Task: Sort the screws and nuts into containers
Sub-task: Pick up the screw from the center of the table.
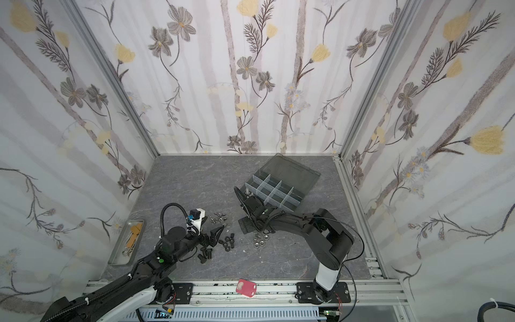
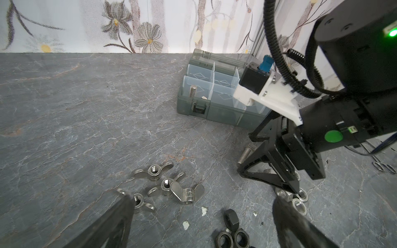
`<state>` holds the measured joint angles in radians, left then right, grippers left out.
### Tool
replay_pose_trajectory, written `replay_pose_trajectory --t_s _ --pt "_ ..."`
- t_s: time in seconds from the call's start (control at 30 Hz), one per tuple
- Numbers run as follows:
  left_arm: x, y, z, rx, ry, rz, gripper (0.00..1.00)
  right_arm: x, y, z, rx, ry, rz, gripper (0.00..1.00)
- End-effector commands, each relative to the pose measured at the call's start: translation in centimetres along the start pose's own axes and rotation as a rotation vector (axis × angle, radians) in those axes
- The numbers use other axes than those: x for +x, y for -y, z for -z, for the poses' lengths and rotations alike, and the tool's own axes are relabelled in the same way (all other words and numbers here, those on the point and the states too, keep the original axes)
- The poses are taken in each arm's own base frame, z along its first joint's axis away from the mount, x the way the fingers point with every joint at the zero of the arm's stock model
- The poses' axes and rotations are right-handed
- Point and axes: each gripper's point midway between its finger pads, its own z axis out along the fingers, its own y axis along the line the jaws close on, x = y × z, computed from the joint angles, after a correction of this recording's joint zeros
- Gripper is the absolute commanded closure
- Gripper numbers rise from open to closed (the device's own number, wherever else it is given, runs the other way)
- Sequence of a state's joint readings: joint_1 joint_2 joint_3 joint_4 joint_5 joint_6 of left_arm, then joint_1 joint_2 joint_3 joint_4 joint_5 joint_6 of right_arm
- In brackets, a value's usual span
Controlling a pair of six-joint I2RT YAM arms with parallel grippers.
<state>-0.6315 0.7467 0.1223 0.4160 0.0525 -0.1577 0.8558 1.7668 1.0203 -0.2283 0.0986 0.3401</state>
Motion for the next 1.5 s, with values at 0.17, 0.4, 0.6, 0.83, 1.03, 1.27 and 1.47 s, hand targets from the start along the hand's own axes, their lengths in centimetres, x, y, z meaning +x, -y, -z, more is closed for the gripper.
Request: replay_pose_trajectory --t_s 0.17,0.4,0.6,0.83,1.03,1.27,1.47 --pt "-1.1 0.1 0.0 -0.001 0.04 -0.001 0.0 0.5 0.6 -1.7 0.072 -0.04 -0.033 0.21" --pt "-1.2 0.1 0.0 -0.002 0.043 0.0 0.0 1.1 0.5 -2.0 0.068 -0.06 -0.046 0.39" --pt "-1.2 0.0 0.1 -0.004 0.044 0.0 0.0 0.8 0.4 -1.8 0.067 -0.058 -0.043 0.48" --pt "-1.2 0.0 0.1 -0.007 0.047 0.001 0.0 0.4 0.2 -1.7 0.06 -0.048 -0.042 0.55" --pt "-1.3 -0.2 0.2 -0.017 0.052 0.006 0.0 -1.5 -0.1 -0.5 0.048 0.002 -0.03 0.56" --pt "-1.5 -0.4 0.3 -0.028 0.064 0.009 0.0 -6.5 -1.7 1.5 -0.024 0.08 -0.009 0.56" --pt "-1.6 -0.5 0.5 -0.036 0.072 0.01 0.0 -13.8 1.2 2.4 -0.01 0.205 -0.067 0.55"
